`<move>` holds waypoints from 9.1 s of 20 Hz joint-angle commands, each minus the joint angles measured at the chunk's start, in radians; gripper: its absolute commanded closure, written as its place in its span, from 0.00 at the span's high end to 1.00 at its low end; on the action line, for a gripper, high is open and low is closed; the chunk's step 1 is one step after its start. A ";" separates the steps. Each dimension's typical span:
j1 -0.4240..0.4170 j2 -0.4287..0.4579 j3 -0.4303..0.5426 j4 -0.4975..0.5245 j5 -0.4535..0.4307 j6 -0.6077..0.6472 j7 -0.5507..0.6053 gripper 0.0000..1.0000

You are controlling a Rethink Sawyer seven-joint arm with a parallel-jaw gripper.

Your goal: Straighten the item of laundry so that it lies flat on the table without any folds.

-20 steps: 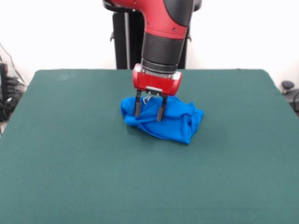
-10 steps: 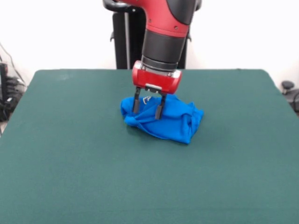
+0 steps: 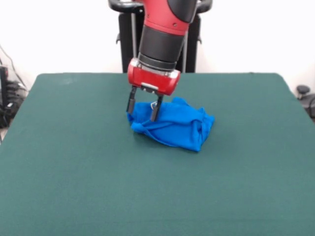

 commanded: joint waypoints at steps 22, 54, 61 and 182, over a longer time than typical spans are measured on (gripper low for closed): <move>-0.186 0.055 0.243 0.152 -0.013 0.084 0.197 1.00; -0.311 0.026 0.384 0.201 -0.132 -0.120 0.239 0.00; -0.222 -0.141 0.289 0.232 -0.105 0.024 0.203 0.00; -0.102 -0.268 0.148 0.242 -0.166 0.195 0.430 0.00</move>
